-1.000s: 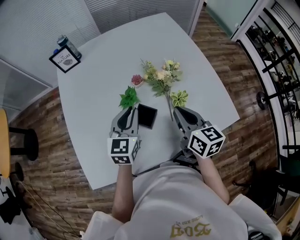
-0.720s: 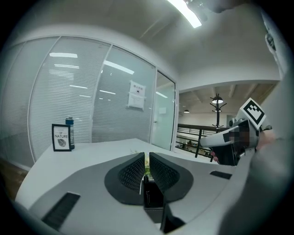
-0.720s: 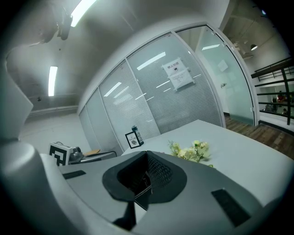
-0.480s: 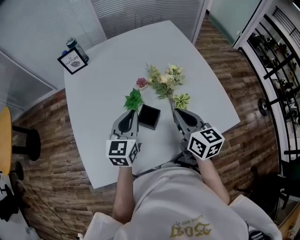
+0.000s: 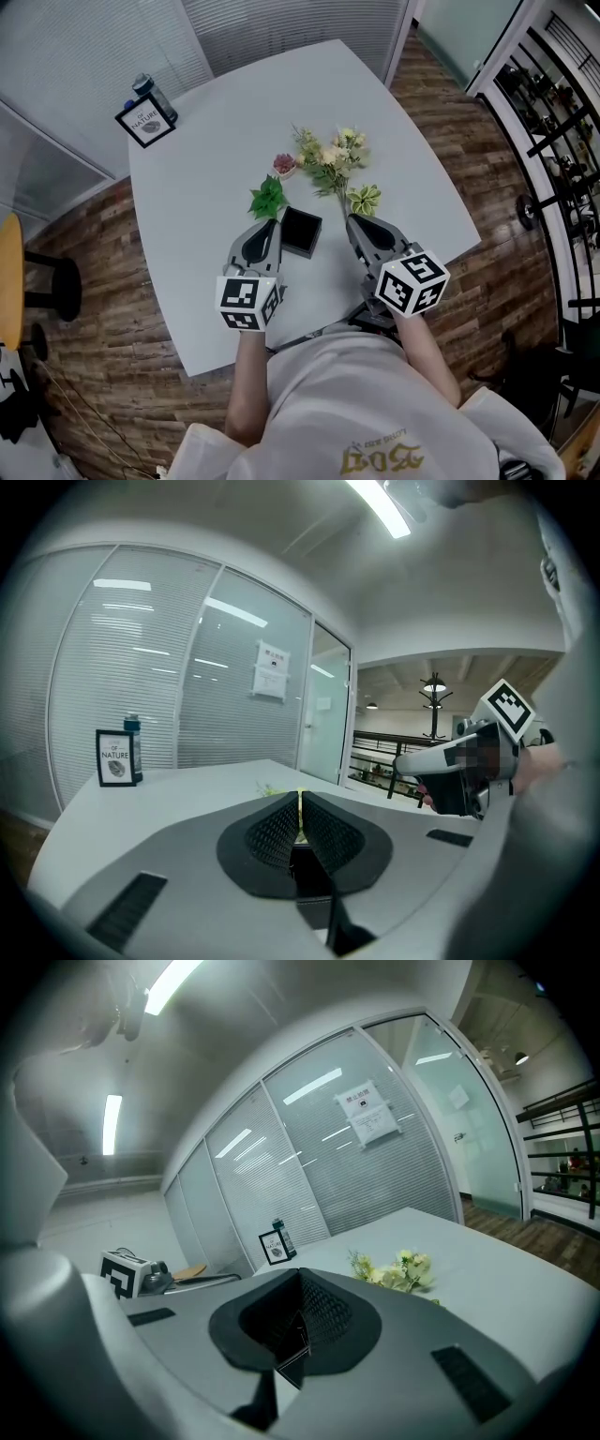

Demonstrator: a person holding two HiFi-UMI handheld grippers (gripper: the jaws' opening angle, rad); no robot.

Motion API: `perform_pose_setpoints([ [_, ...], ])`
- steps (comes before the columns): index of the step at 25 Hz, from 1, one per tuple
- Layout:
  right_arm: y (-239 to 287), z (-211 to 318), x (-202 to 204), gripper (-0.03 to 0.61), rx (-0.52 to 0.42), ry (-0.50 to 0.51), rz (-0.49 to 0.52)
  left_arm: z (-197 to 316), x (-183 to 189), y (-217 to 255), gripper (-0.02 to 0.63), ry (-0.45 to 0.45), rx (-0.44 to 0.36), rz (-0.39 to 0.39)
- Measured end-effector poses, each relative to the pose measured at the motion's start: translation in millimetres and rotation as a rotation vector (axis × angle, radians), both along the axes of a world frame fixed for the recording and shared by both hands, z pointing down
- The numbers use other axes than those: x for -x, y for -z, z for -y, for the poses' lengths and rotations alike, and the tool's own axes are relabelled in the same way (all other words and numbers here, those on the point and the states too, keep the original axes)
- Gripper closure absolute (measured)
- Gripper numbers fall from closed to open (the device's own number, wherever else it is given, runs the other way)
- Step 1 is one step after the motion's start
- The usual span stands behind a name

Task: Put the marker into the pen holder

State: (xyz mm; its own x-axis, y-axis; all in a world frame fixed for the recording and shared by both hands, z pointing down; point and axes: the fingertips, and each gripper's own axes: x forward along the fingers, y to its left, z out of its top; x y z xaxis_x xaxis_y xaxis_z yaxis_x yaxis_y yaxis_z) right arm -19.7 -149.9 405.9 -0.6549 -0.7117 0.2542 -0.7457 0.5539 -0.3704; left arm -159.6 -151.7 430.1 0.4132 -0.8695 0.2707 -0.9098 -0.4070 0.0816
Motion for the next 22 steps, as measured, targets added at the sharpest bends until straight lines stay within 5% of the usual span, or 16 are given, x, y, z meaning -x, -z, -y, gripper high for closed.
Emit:
perform_pose_setpoints([
  [22,-7.0,3.2,1.6,0.561,0.019,-0.002,-0.012,5.1,1.9,-7.8,0.594,-0.012,0.022,-0.015],
])
